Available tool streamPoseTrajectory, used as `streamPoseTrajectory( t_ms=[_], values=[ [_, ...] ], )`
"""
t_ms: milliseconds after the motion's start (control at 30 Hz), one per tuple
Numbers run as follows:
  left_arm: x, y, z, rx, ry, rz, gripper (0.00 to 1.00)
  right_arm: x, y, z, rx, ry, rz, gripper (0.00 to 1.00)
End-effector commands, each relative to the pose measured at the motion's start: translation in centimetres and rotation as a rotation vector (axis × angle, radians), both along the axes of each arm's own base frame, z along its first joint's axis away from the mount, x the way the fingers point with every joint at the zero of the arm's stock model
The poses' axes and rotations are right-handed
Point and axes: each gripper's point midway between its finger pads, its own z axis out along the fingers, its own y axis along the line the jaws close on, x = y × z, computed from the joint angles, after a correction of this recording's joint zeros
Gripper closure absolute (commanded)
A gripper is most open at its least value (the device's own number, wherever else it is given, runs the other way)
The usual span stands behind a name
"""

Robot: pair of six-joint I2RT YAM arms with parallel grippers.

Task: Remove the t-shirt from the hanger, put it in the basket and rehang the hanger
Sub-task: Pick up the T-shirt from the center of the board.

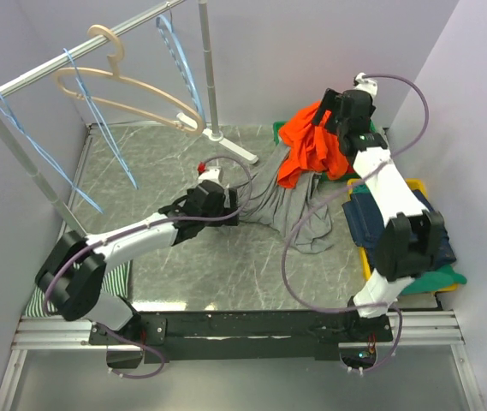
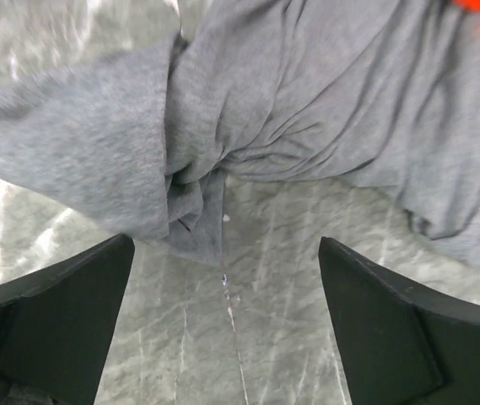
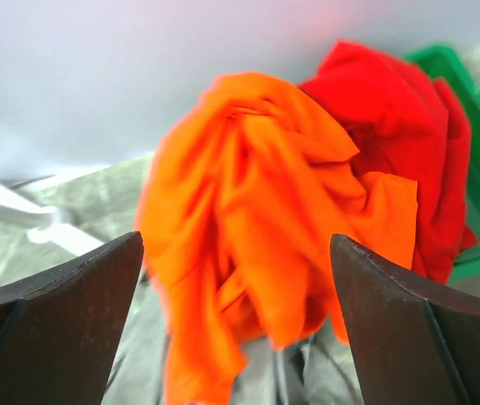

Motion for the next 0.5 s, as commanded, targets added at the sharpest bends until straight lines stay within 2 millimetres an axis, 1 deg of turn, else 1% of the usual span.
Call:
streamPoseTrajectory(
  t_ms=[0,33,67,100,133,167,200,233,267,300,333,367,400,433,467],
  values=[
    [0.4,0.8,3.7,-0.04,-0.087,0.033,0.04,-3.3,1.3,3.2,-0.077,-0.044,0.013,0.0],
    [0.3,1.0,4.4,-0.049,-0.097,0.042,0.04,-4.0,2.1,3.2,-0.092,-0.033,0.034,0.0],
    [0.1,1.3,4.6,-0.046,-0.098,0.046,0.04,-4.8,3.9,2.8,-0.125,-0.016,0.084,0.0],
    [0.1,1.8,4.9,-0.043,-0.103,0.067,0.03,-5.7,5.2,1.3,-0.151,0.029,0.119,0.0],
    [-0.1,2.1,5.2,-0.044,-0.109,0.076,0.03,-6.5,6.2,0.8,-0.168,0.046,0.146,0.0],
    [-0.3,2.5,6.3,-0.06,-0.129,0.088,0.04,-7.2,7.2,0.1,-0.19,0.06,0.175,0.0],
    [-0.6,3.0,6.4,-0.058,-0.126,0.098,0.04,-8.4,9.4,-1.9,-0.202,0.096,0.229,0.0],
    [-0.9,3.6,7.5,-0.074,-0.151,0.115,0.04,-9.2,10.4,-2.6,-0.194,0.108,0.26,0.0],
    [-1.1,3.9,8.0,-0.081,-0.159,0.121,0.03,-9.8,11.5,-3.4,-0.172,0.121,0.287,0.0],
    [-1.4,4.3,8.1,-0.079,-0.157,0.128,0.03,-10.9,13.1,-5.2,-0.161,0.151,0.333,0.0],
    [-1.7,4.7,9.1,-0.095,-0.177,0.134,0.04,-11.5,14.1,-5.9,-0.149,0.159,0.364,0.0],
    [-1.9,4.9,9.5,-0.101,-0.183,0.136,0.04,-12.0,14.9,-6.6,-0.138,0.171,0.382,0.0],
    [-2.2,5.2,9.6,-0.1,-0.183,0.138,0.03,-12.8,16.2,-7.6,-0.14,0.189,0.413,0.0],
    [-2.5,5.5,10.1,-0.107,-0.189,0.14,0.04,-13.1,17.1,-8.9,-0.14,0.22,0.438,0.0],
    [-2.7,5.7,10.2,-0.11,-0.191,0.142,0.03,-13.4,17.9,-9.7,-0.14,0.239,0.453,0.0]
  ],
)
